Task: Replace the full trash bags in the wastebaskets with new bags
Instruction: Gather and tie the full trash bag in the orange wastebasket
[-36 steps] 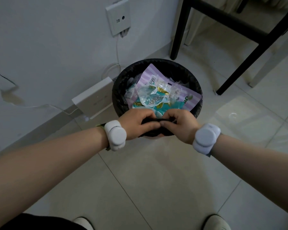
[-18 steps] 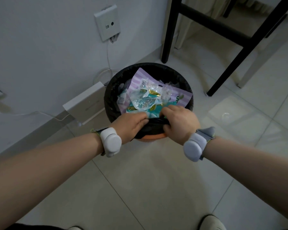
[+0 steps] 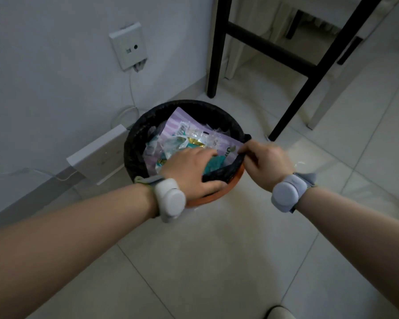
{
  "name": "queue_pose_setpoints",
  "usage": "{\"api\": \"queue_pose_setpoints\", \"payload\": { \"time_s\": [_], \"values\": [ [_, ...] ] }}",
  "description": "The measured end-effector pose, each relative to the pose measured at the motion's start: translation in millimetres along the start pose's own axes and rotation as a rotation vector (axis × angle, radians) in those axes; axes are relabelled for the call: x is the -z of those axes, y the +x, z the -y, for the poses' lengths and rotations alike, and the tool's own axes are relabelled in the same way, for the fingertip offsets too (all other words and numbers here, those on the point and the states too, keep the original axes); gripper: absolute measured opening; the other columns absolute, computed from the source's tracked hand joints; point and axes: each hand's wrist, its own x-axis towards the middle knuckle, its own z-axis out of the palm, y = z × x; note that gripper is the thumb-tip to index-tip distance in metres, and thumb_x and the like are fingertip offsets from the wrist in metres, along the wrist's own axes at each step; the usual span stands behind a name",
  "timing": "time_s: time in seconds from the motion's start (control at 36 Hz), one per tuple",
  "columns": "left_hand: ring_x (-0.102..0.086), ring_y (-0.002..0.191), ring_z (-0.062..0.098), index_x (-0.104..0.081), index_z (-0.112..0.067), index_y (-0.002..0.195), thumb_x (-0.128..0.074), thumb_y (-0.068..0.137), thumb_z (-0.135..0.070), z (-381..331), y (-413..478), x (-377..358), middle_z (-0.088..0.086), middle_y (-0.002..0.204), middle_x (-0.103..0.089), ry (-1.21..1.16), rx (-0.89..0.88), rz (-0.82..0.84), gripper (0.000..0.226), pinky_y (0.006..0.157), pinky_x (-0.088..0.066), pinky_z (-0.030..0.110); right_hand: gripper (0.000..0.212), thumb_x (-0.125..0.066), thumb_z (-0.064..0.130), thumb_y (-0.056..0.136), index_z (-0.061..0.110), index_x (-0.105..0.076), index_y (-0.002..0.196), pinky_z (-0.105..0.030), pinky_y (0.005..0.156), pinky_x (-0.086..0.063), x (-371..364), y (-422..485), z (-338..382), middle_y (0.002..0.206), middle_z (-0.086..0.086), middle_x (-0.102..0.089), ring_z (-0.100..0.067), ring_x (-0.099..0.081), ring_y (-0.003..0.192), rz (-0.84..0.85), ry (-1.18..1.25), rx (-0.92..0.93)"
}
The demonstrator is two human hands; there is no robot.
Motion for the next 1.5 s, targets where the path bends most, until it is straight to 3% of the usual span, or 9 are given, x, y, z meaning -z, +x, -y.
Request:
{"api": "queue_pose_setpoints", "payload": {
  "time_s": [0.14, 0.22, 0.39, 0.61, 0.81, 0.92, 1.14, 1.25, 1.5],
  "values": [
    [-0.057, 0.09, 0.031, -0.048, -0.016, 0.088, -0.047, 0.093, -0.034, -22.4, 19.8, -11.7, 0.01, 0.097, -0.062, -0.008, -0.031, 0.148, 0.018, 0.073, -0.045, 0.038, 0.017, -0.048, 0.021, 0.086, 0.02, -0.062, 0.096, -0.034, 0.054, -0.047, -1.6, -8.0, -5.2, 0.066, -0.002, -0.064, -0.027, -0.057, 0.058, -0.016, 0.15, -0.102],
    [-0.054, 0.074, 0.029, -0.039, -0.021, 0.073, -0.051, 0.092, -0.028, -30.2, 16.3, -14.1, 0.005, 0.074, -0.054, -0.141, -0.114, 0.128, 0.023, 0.065, -0.044, 0.039, 0.012, -0.051, 0.021, 0.09, 0.018, -0.057, 0.101, -0.03, 0.057, -0.042, -4.5, -0.8, -7.9, 0.084, -0.003, -0.062, -0.02, -0.054, 0.067, -0.041, 0.309, -0.364],
    [-0.047, 0.063, 0.017, -0.047, -0.019, 0.068, -0.053, 0.088, -0.043, -27.3, 16.7, -13.0, -0.003, 0.064, -0.049, -0.252, -0.118, 0.152, 0.031, 0.061, -0.039, 0.033, 0.054, -0.054, 0.046, 0.09, 0.01, -0.049, 0.129, -0.035, 0.066, -0.052, -13.5, 27.6, -10.1, 0.105, -0.012, -0.061, -0.026, -0.06, 0.08, 0.185, 0.845, -0.994],
    [-0.052, 0.103, 0.025, -0.062, -0.015, 0.105, -0.052, 0.087, -0.032, 13.9, 53.2, -2.9, 0.006, 0.108, -0.06, -0.212, 0.09, -0.18, 0.027, 0.092, -0.039, 0.034, 0.017, -0.057, 0.019, 0.089, 0.011, -0.066, 0.076, -0.032, 0.063, -0.047, -21.8, 42.2, -27.5, 0.064, -0.003, -0.058, -0.025, -0.055, 0.066, 0.026, 0.542, -0.764],
    [-0.042, 0.125, 0.03, -0.042, -0.014, 0.136, -0.054, 0.088, -0.018, 33.2, 94.7, 3.3, 0.011, 0.137, -0.044, -0.108, 0.15, -0.118, 0.05, 0.106, -0.034, 0.041, 0.02, -0.053, 0.007, 0.091, 0.01, -0.057, 0.071, -0.03, 0.06, -0.048, -8.7, 51.7, -22.7, 0.067, -0.007, -0.055, -0.016, -0.053, 0.061, -0.193, 0.92, -0.715],
    [-0.039, 0.128, 0.031, -0.037, -0.017, 0.139, -0.051, 0.091, -0.02, 27.0, 115.8, 1.0, 0.01, 0.14, -0.041, -0.102, 0.139, -0.103, 0.05, 0.106, -0.033, 0.043, 0.024, -0.052, 0.0, 0.091, 0.013, -0.058, 0.072, -0.014, 0.048, -0.045, -4.4, 51.4, -18.3, 0.061, 0.0, -0.057, 0.002, -0.053, 0.045, -0.223, 1.017, -0.626],
    [-0.035, 0.13, 0.028, -0.035, -0.025, 0.14, -0.049, 0.093, -0.023, 11.0, 144.6, -18.0, 0.004, 0.14, -0.043, -0.024, 0.083, -0.044, 0.049, 0.105, -0.033, 0.041, 0.029, -0.044, -0.012, 0.089, 0.009, -0.059, 0.076, -0.014, 0.047, -0.046, -6.5, 50.3, -15.8, 0.048, 0.012, -0.06, -0.001, -0.056, 0.046, -0.171, 1.156, -0.607],
    [-0.044, 0.121, 0.023, -0.057, -0.033, 0.119, -0.051, 0.09, -0.031, 6.3, 159.5, -22.5, -0.001, 0.124, -0.054, 0.056, 0.029, -0.02, 0.029, 0.102, -0.034, 0.037, 0.031, -0.045, -0.014, 0.085, 0.009, -0.058, 0.07, -0.015, 0.048, -0.045, -4.7, 47.2, -18.9, 0.051, 0.005, -0.058, -0.003, -0.053, 0.045, -0.152, 1.133, -0.621],
    [-0.06, 0.099, 0.028, -0.056, -0.015, 0.107, -0.049, 0.093, -0.023, 11.1, 175.7, -14.5, 0.005, 0.106, -0.066, -0.069, 0.049, -0.016, 0.017, 0.083, -0.044, 0.033, 0.027, -0.046, -0.009, 0.079, 0.008, -0.047, 0.059, -0.027, 0.051, -0.029, -10.5, 44.5, -33.3, 0.057, -0.006, -0.039, -0.017, -0.033, 0.054, -0.225, 1.078, -0.747]
  ]
}}
